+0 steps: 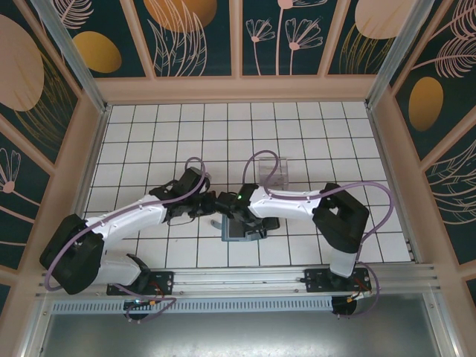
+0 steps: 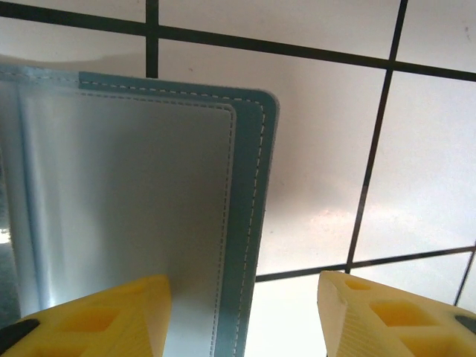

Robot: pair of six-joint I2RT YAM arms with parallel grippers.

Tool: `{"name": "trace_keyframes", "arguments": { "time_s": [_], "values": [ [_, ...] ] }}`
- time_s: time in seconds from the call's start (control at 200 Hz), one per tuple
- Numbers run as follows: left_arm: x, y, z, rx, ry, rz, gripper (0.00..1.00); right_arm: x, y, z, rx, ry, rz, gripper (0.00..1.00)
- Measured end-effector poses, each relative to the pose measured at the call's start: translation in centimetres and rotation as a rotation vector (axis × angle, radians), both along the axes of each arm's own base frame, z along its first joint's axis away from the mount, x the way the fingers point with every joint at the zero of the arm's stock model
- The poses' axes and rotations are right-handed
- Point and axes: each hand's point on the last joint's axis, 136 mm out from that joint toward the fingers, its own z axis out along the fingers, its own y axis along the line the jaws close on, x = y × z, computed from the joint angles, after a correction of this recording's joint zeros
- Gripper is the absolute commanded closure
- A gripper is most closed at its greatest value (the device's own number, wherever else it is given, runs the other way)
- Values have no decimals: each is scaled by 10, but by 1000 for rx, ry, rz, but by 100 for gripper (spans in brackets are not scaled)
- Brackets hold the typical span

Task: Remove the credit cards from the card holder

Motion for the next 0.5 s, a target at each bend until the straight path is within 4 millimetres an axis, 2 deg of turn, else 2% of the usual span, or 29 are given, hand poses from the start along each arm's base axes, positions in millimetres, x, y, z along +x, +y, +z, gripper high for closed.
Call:
{"name": "trace_keyframes", "arguments": {
  "time_s": [0.25, 0.5],
  "values": [
    [-2, -9, 7, -36, 9, -23, 93, -1, -17, -22, 32, 4, -36, 45],
    [-12, -24, 2, -57, 44, -52, 93, -1, -18, -23, 82, -17, -44, 45]
  ]
}}
